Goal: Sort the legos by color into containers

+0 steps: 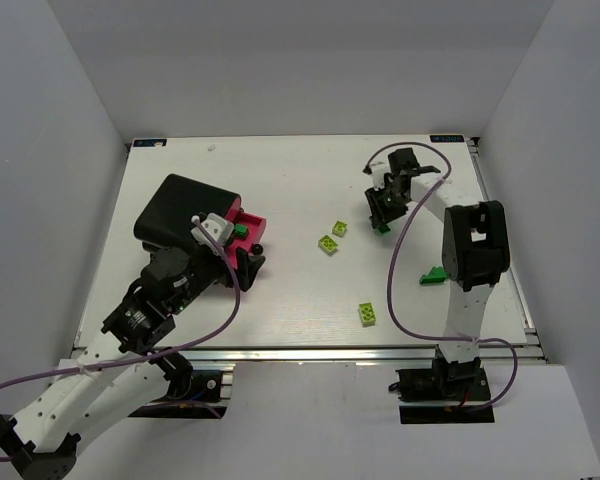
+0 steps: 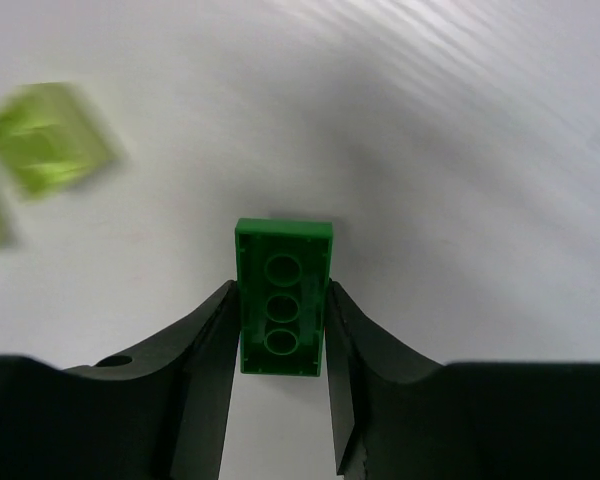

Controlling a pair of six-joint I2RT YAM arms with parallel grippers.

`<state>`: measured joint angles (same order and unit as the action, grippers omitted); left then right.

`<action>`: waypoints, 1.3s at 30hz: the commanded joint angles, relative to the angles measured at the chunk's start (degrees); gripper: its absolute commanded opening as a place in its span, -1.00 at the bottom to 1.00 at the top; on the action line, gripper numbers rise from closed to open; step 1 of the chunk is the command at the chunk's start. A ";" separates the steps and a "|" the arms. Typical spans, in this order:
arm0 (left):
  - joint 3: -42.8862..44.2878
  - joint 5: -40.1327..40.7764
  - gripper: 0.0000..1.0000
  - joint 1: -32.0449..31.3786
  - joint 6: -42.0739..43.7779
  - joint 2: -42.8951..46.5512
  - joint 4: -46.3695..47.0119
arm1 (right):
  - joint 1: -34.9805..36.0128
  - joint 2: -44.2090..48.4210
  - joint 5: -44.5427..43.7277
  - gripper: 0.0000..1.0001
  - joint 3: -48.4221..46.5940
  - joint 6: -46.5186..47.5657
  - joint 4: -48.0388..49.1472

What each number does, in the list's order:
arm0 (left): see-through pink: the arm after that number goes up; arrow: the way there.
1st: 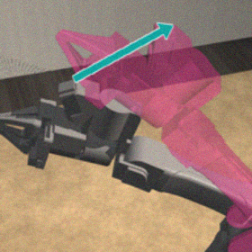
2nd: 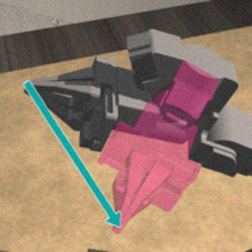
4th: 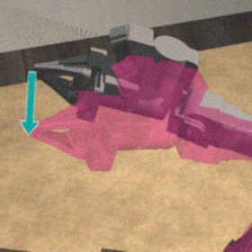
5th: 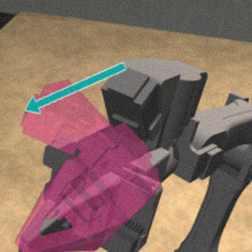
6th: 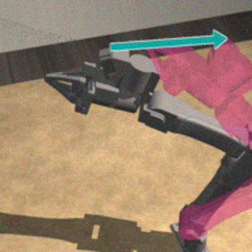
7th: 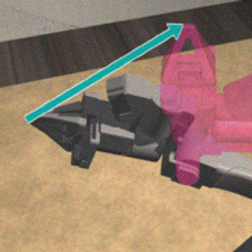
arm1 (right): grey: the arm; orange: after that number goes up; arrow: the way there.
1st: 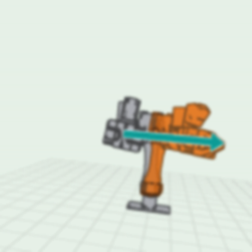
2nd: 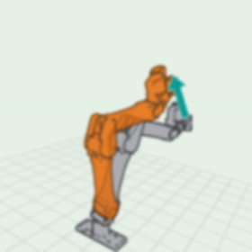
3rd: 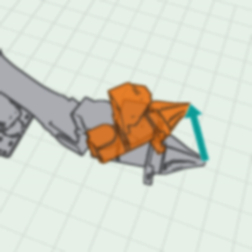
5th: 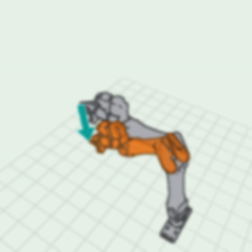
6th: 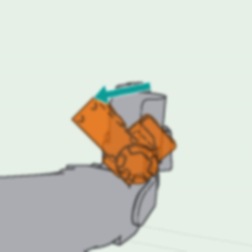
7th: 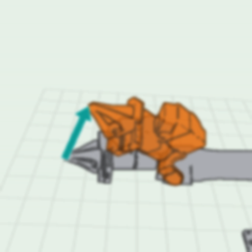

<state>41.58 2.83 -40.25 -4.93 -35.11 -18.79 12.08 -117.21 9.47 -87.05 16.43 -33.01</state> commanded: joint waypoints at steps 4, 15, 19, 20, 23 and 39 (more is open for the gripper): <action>-1.15 3.40 0.83 0.17 0.71 2.68 1.47 | 15.40 11.29 17.23 -1.00 -1.20 10.90 -4.07; -6.51 16.77 0.85 0.17 2.02 20.59 6.21 | 37.04 14.21 8.82 -0.95 -4.00 30.83 4.45; -6.69 19.14 0.85 0.17 2.29 22.98 6.31 | 41.44 13.32 4.68 -0.93 -4.89 37.26 6.38; -6.69 21.06 0.84 0.17 2.21 23.25 6.13 | 43.02 13.23 3.81 -0.93 -4.71 38.67 7.25; -6.78 26.06 0.83 0.17 1.42 25.70 6.13 | 45.83 13.85 1.70 -0.92 -3.22 44.38 10.32; -7.39 34.87 0.85 0.17 0.36 28.78 5.43 | 53.93 7.96 -14.31 -0.46 -4.71 57.13 21.06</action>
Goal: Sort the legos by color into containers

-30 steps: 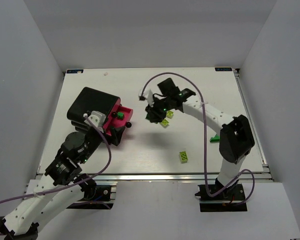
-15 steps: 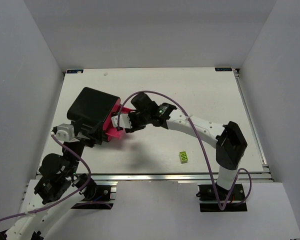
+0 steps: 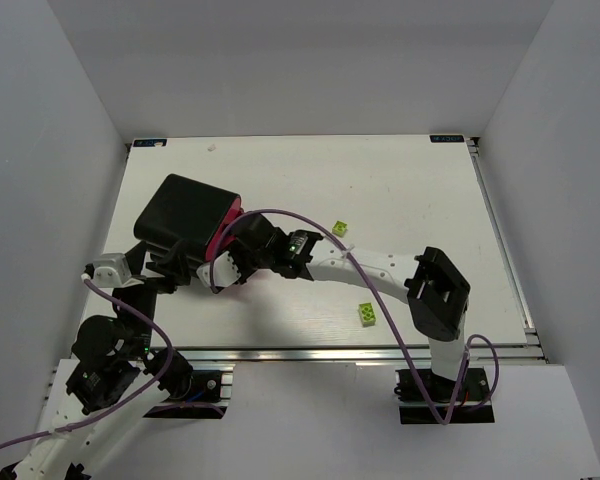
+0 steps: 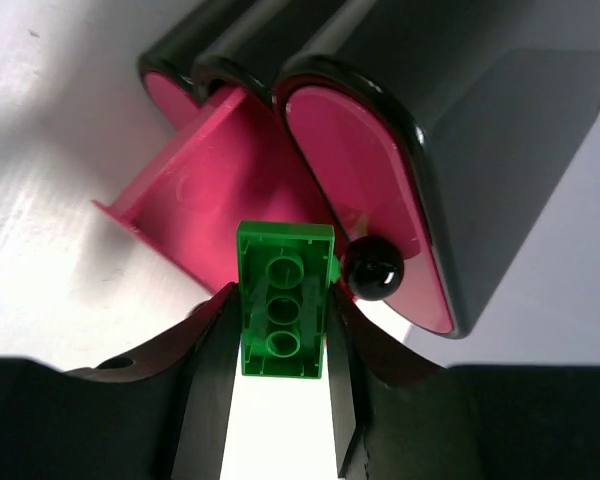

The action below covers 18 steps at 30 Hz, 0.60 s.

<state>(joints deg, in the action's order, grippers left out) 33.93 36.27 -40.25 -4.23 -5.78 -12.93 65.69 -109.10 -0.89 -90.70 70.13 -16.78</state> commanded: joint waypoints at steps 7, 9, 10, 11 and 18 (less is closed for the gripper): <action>0.26 1.70 0.85 0.17 -0.43 -0.72 -0.52 | 0.40 -0.94 -5.88 0.08 -0.71 3.96 6.58; 0.26 1.61 0.85 0.17 -0.34 -0.81 -0.52 | 0.49 -0.85 -5.88 0.22 -0.10 3.88 6.67; 0.26 1.44 0.85 0.17 -0.43 -0.81 -0.43 | 0.49 -0.59 -5.62 0.26 -0.01 3.27 6.75; 0.26 1.43 0.85 0.17 -0.43 -0.90 -0.43 | 0.49 -0.59 -5.62 0.30 0.17 3.09 6.49; 0.17 1.35 0.86 0.17 -0.52 -0.99 -0.52 | 0.58 0.73 -6.67 0.26 0.52 0.19 8.59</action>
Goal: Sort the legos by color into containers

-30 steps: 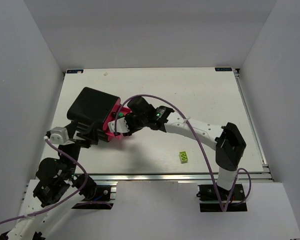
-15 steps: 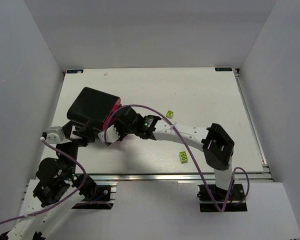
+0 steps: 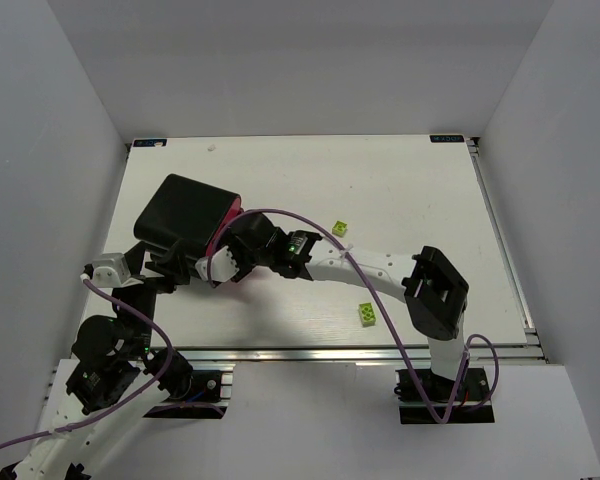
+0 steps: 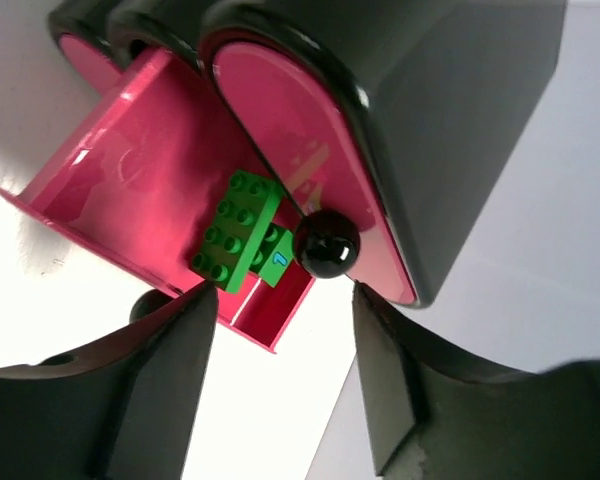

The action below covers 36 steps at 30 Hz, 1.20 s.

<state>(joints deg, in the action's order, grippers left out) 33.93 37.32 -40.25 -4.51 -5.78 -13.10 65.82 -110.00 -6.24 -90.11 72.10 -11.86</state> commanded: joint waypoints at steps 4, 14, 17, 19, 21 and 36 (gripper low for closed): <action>0.08 -0.76 0.73 0.17 -0.49 -1.25 0.01 | -1.21 6.35 -7.18 -0.18 0.45 -10.90 7.19; 0.69 -21.55 -0.57 0.17 -2.25 -10.90 2.82 | -25.14 24.03 2.25 -0.58 6.97 -57.21 -13.86; 3.76 -36.63 -0.87 0.17 -2.69 -22.14 2.82 | -36.75 26.14 14.74 0.20 8.62 -62.51 -23.26; 6.92 -44.58 -0.87 0.17 -2.69 -30.64 2.65 | -40.05 29.29 18.88 0.61 13.27 -61.03 -25.22; 9.21 -53.03 -0.65 0.17 -2.52 -35.24 2.91 | -44.81 32.63 21.08 0.78 17.22 -58.22 -28.82; 7.73 -63.08 0.67 0.17 0.03 -36.41 -0.34 | -59.84 43.20 27.88 0.28 31.30 5.02 -51.87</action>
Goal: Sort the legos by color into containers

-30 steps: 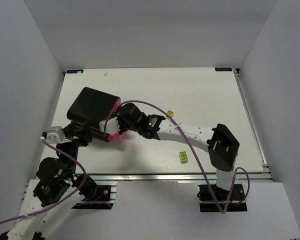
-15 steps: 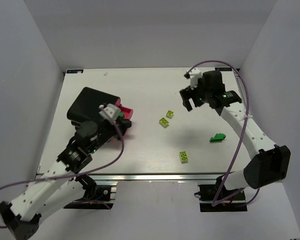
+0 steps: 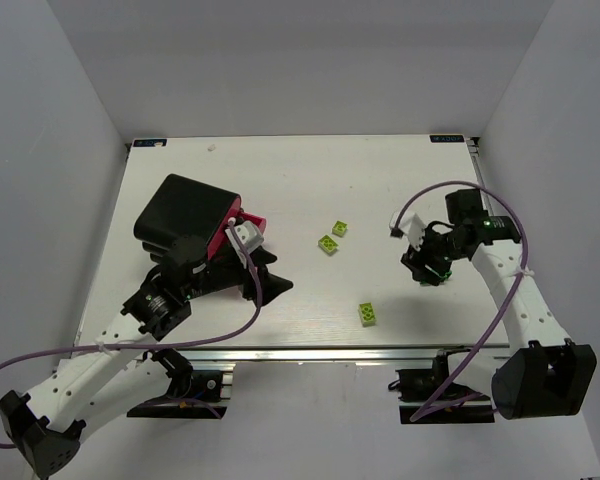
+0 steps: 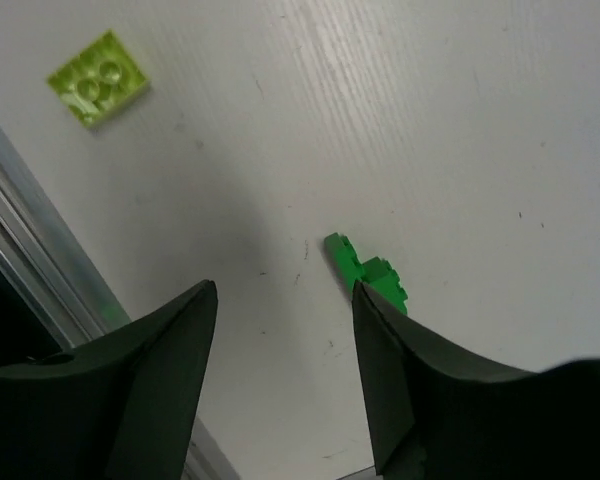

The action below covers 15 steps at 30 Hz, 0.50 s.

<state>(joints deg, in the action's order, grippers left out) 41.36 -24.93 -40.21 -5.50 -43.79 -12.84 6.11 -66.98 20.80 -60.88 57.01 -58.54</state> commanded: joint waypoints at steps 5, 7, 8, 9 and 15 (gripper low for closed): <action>0.03 -0.21 0.67 0.13 1.01 1.87 -0.69 | -0.04 1.24 -2.95 0.17 8.84 31.31 3.07; 0.12 0.14 0.67 0.13 0.93 1.60 -0.78 | 0.13 -0.51 -3.22 0.22 8.59 33.95 4.22; 0.12 0.32 0.67 0.13 1.10 1.60 -0.96 | -0.13 -2.61 -4.00 0.23 8.33 34.47 4.31; 0.12 0.41 0.68 0.13 1.10 1.34 -1.04 | -0.05 -3.67 -4.44 0.24 7.28 35.18 4.32; 0.03 1.02 0.67 0.13 1.28 1.16 -1.13 | -0.22 -10.27 -7.79 0.34 8.23 39.05 7.30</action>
<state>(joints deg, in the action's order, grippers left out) 41.36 -24.40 -40.21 -4.93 -42.96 -13.52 6.07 -76.09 15.25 -52.38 90.78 -53.87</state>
